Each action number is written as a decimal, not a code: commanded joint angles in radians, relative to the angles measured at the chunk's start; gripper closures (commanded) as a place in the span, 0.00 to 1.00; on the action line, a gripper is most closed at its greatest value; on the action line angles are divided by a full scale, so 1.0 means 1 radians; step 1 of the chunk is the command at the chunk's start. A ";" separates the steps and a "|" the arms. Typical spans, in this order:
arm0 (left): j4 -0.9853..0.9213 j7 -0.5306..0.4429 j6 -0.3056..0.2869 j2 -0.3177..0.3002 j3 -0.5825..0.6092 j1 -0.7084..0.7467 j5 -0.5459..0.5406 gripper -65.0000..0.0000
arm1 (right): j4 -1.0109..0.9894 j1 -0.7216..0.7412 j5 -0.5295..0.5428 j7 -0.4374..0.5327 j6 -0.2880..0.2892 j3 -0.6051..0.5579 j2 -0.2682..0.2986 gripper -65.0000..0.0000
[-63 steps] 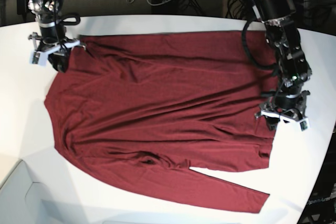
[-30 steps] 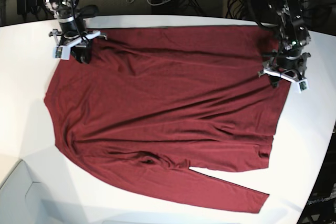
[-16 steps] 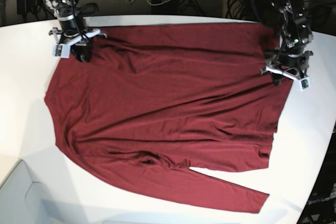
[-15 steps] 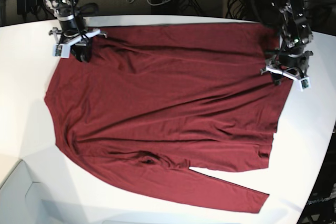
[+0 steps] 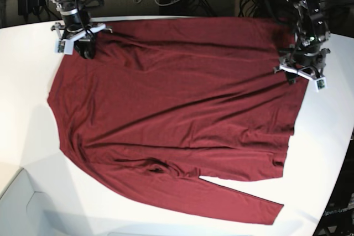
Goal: Layout the t-shirt on the table in an organized manner, then fold the t-shirt properly
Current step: 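Slide both grippers along the side edges back to the shirt's corners, then hold the corners with both grippers and tug them apart to flatten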
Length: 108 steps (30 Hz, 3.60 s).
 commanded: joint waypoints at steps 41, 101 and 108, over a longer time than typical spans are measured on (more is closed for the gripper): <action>0.397 -0.001 0.000 -0.006 -0.035 0.457 -0.322 0.51 | 0.284 -0.133 -0.001 -0.089 -0.006 0.035 0.006 0.56; 0.422 -0.001 0.002 -0.032 0.028 0.402 -0.331 0.99 | 0.284 -0.166 -0.001 -0.087 -0.005 -0.036 0.008 0.56; 0.465 0.001 0.002 -0.030 0.026 0.404 -0.331 0.99 | 0.284 -0.196 -0.001 -0.085 -0.005 -0.091 0.008 0.56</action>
